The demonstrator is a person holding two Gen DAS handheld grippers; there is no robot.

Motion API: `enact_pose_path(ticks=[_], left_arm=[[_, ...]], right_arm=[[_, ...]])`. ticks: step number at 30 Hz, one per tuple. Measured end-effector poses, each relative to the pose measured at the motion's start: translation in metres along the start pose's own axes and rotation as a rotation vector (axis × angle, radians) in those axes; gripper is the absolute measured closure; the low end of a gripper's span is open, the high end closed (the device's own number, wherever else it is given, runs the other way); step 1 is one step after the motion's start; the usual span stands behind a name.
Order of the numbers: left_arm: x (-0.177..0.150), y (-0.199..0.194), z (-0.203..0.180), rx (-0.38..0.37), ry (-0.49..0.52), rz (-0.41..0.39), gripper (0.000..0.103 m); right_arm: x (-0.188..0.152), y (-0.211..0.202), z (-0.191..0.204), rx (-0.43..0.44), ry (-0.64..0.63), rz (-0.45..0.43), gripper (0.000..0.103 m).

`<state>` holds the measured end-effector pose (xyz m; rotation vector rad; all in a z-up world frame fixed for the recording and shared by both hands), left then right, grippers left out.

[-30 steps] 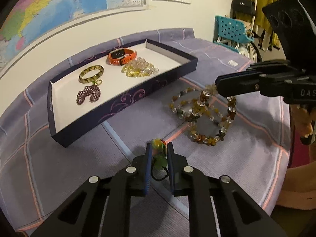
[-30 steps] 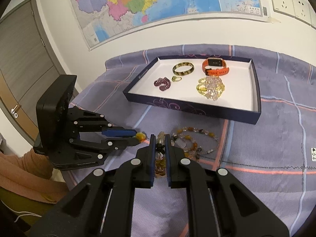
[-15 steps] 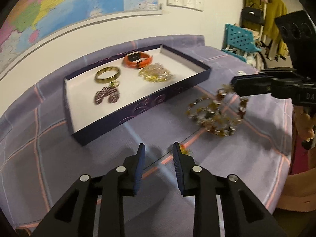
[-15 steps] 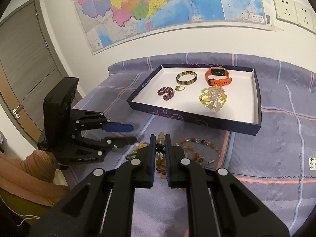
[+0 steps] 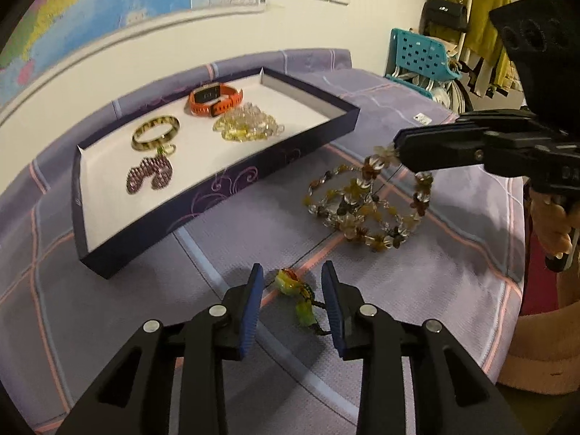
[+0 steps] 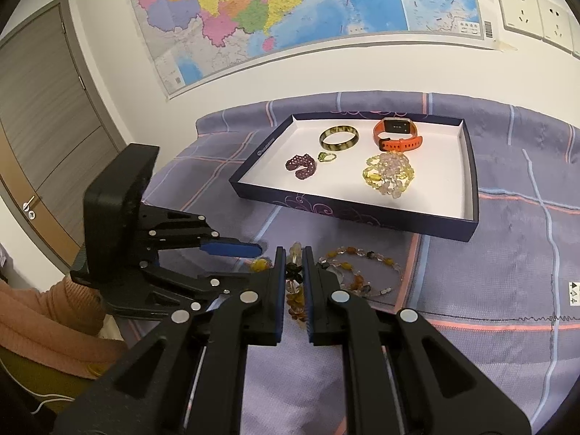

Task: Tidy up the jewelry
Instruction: 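Lift the amber necklace with the right gripper while the left grasps the green pendant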

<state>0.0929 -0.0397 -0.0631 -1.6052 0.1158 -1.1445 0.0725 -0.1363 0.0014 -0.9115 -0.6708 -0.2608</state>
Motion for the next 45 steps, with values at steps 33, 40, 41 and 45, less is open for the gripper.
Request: enact_pose_path(ticks=[33,40,41,45], left_arm=[[0.04,-0.042,0.061,0.067,-0.154,-0.145,0.087],[0.053,-0.029,0.081,0.096,-0.175,-0.132,0.087],[0.054,-0.027,0.083,0.096,-0.177,-0.129,0.087],[0.057,-0.015,0.092,0.108,-0.184,-0.108,0.087]], right_arm=[[0.066,-0.01,0.006,0.005,-0.049,-0.11,0.094],[0.093,0.006,-0.007,-0.008,-0.025,-0.115,0.094],[0.097,0.011,-0.011,-0.011,-0.015,-0.113,0.094],[0.108,0.027,-0.019,-0.009,0.014,-0.102,0.094]])
Point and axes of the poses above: each gripper's, at about its wrist camera, not at the fingertips, and y roughly the way its jaws point, z to its left, x to its top, the point moved 6 cm from there along y, roughly the way its jaws point, and after that the axes turned 11 degrees about y, right-handed, at the moved point
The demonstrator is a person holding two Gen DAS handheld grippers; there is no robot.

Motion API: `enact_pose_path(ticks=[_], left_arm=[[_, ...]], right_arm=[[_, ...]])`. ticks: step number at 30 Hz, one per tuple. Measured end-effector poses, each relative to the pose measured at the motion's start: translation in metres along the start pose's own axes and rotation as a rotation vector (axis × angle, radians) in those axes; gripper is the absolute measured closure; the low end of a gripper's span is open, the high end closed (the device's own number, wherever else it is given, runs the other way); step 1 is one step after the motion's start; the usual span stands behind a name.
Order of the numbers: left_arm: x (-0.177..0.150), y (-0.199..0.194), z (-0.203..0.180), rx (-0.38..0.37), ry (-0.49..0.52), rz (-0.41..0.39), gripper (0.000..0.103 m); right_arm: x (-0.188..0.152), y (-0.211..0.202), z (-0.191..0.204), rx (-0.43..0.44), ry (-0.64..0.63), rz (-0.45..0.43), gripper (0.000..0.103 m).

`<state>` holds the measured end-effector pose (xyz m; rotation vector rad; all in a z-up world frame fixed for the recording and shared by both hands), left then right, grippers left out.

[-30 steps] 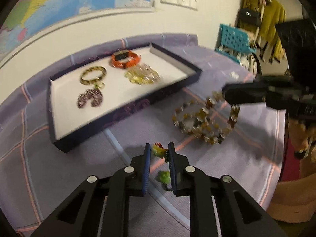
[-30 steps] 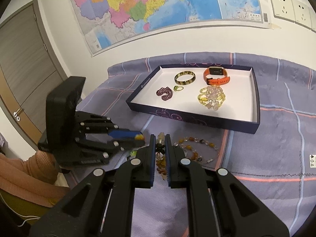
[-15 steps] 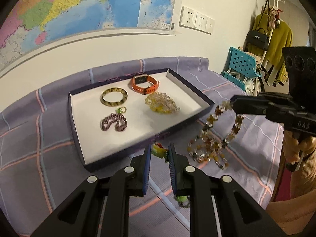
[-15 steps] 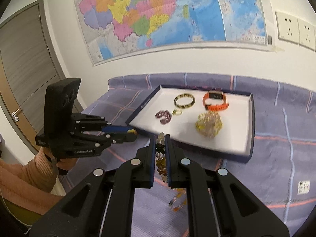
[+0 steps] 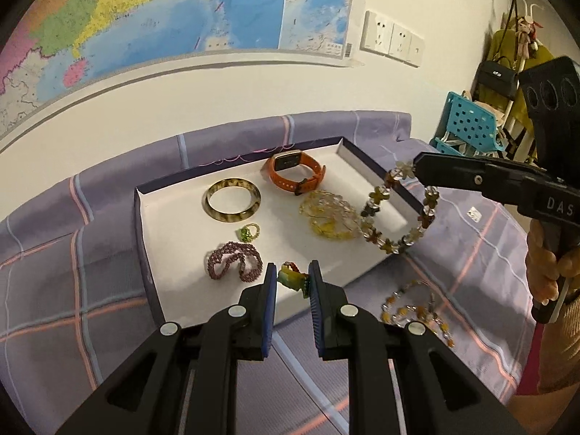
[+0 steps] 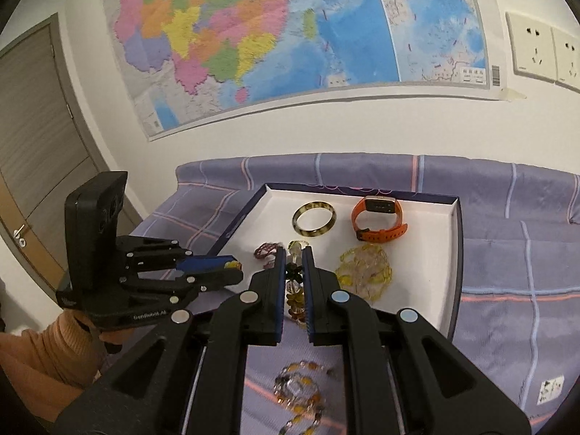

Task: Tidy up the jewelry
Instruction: 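Lift the amber necklace with the right gripper while the left grasps the green pendant, then carry the amber necklace over the tray with the right gripper while the left carries the pendant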

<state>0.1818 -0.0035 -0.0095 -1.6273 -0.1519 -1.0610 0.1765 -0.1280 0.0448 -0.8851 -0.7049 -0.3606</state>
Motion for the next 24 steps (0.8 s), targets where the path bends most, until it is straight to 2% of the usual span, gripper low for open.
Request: enact_pose_path(ticks=[13,24], left_arm=[[0.001,0.031,0.012,0.026,0.001,0.071,0.087],[-0.005,0.047,0.016,0.035,-0.01,0.122,0.087]], right_arm=[[0.006,0.045,-0.021,-0.015,0.062,0.052,0.094],[0.001,0.058,-0.05,-0.058,0.127,0.078,0.094]])
Point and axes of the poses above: each gripper's, at about its wrist camera, not at the fingertips, and y roughly the way its jaws point, z to its left, x to its top, the point moved 6 cm from there along y, roughly the way its jaws point, and after that the axes turned 11 degrees about y, right-handed, at the moved point
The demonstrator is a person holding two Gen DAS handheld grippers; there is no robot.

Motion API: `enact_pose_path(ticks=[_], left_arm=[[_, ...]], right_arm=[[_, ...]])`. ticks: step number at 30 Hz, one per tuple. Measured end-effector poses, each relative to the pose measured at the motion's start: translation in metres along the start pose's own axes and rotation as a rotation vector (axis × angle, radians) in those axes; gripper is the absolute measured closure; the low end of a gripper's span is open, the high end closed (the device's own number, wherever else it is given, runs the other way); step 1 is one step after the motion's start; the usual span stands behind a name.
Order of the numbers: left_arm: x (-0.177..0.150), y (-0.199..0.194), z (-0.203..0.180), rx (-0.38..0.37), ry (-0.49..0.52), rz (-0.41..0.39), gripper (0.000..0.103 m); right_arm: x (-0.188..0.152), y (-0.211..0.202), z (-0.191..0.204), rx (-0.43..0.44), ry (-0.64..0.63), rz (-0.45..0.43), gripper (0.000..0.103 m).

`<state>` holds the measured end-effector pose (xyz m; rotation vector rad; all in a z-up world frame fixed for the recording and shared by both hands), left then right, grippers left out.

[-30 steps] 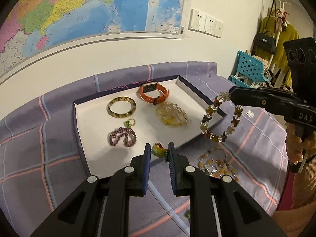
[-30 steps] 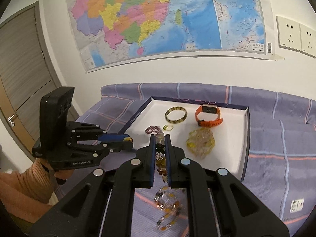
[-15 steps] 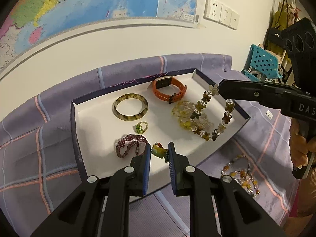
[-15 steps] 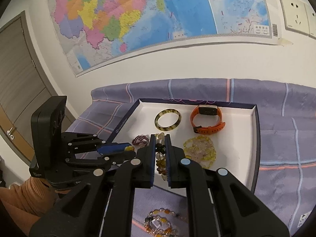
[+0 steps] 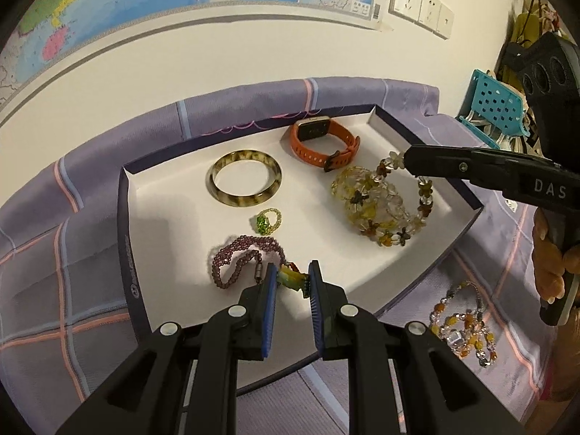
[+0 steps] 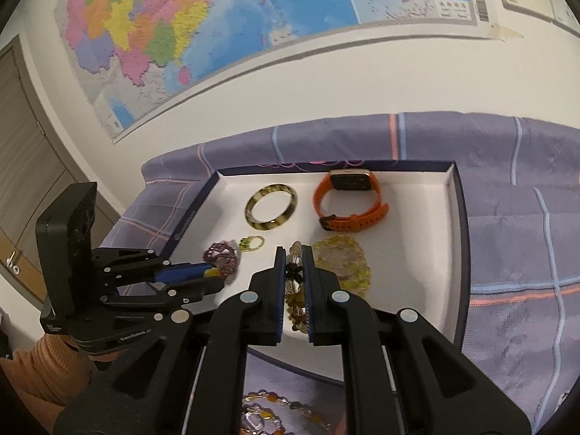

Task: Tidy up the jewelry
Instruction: 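Carry the amber necklace over the tray with the right gripper while the left carries the pendant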

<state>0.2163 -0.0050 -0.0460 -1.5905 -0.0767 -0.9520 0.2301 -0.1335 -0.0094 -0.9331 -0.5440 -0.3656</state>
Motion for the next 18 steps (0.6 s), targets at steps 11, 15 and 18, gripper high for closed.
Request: enact_pose_path(ticks=[11,15,18], left_arm=[[-0.004,0.009,0.002,0.015,-0.007,0.03,0.087],[-0.005,0.009,0.004,0.012,-0.022,0.025,0.085],[-0.004,0.004,0.004,0.028,-0.023,0.017,0.074]], right_arm=[[-0.005,0.012,-0.018,-0.046,0.032,0.028,0.093],[-0.008,0.012,-0.022,-0.06,0.034,0.034,0.091],[-0.01,0.008,-0.025,-0.075,0.038,0.025,0.091]])
Point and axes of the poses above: each gripper's, at about its wrist camera, not at the fingertips, and y roughly the way its jaws point, z to its left, x to its top, the point moved 6 cm from there along y, roughly the way its jaws point, and after that the axes turned 11 degrees about y, right-handed, at the moved point
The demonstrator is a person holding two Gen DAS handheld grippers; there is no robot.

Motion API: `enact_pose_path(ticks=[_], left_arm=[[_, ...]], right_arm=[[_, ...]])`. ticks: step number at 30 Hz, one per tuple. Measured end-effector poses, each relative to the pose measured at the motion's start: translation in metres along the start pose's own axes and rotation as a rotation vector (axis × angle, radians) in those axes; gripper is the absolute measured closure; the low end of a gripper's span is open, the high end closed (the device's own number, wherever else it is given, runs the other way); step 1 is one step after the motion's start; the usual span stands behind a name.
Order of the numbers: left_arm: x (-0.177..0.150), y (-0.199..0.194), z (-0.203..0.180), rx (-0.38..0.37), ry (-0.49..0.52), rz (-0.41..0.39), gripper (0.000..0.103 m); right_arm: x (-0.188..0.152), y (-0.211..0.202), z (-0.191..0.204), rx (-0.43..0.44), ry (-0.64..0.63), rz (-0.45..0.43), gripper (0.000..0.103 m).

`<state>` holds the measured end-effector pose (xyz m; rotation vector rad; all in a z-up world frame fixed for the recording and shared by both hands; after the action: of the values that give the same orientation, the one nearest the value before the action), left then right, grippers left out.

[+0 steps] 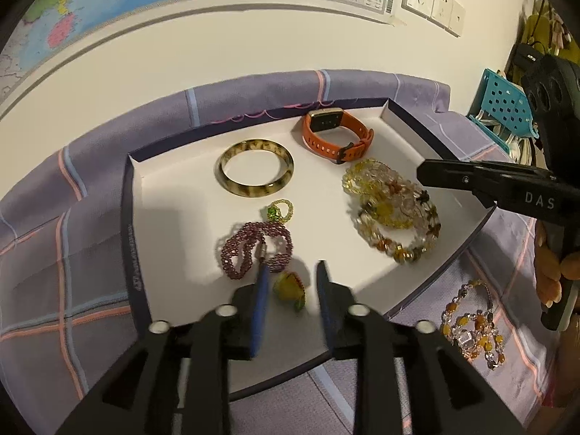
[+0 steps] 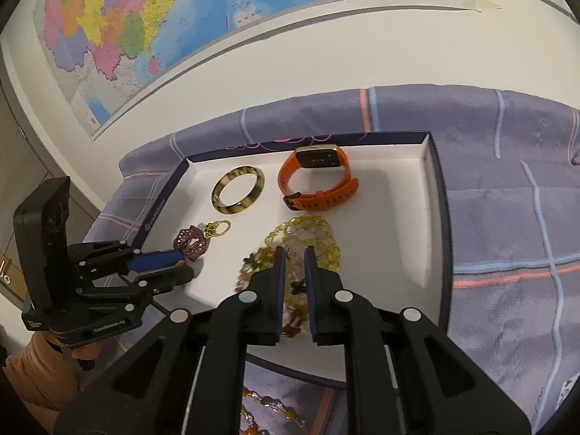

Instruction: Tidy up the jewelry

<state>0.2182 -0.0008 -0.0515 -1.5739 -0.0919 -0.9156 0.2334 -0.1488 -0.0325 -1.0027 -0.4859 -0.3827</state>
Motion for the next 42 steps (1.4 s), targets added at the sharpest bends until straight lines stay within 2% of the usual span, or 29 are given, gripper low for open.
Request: enact_pose_path(ticks=[7,12,17,23,27,32,33,35,39,42], left_arm=[[0.001,-0.03,-0.004,0.053,0.021,-0.06,0.063],[-0.004,-0.058,-0.012,0.071,0.037,-0.123,0.058],[-0.017,-0.08,-0.02,0.069,0.032,-0.156,0.055],[-0.039,-0.086,-0.034,0.04,0.028,-0.147,0.052],[-0.055,-0.084,-0.042,0.032,0.019,-0.129,0.052],[-0.07,-0.081,-0.05,0.014,0.012,-0.112,0.05],[-0.071,-0.08,-0.051,0.012,0.013,-0.11,0.049],[-0.076,-0.08,-0.056,0.006,0.021,-0.104,0.047],[-0.086,-0.078,-0.064,-0.008,0.034,-0.092,0.047],[-0.091,-0.076,-0.068,-0.015,0.033,-0.082,0.045]], right_arm=[[-0.005,-0.02,-0.003,-0.002,0.003,-0.032,0.081],[-0.014,-0.046,0.003,0.016,-0.025,-0.065,0.074],[-0.035,-0.064,0.014,0.035,-0.082,-0.054,0.069],[-0.079,-0.067,0.026,0.029,-0.162,0.02,0.068],[-0.11,-0.059,0.035,-0.007,-0.237,0.07,0.068],[-0.127,-0.055,0.029,-0.035,-0.227,0.09,0.066],[-0.128,-0.056,0.027,-0.036,-0.216,0.087,0.064],[-0.128,-0.06,0.02,-0.06,-0.193,0.069,0.051],[-0.128,-0.063,0.005,-0.084,-0.14,0.06,0.047],[-0.129,-0.061,0.004,-0.076,-0.119,0.062,0.04]])
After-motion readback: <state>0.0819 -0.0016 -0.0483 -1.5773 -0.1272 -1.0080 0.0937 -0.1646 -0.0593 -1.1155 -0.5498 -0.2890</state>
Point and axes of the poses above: each gripper's, at about its wrist camera, not at the fingertips, and y roughly the way its jaws point, z to its left, x to its top, the point moved 6 cm from there along y, roughly the way its jaws point, and after that the axes turned 11 degrees about y, right-handed, at the moved point
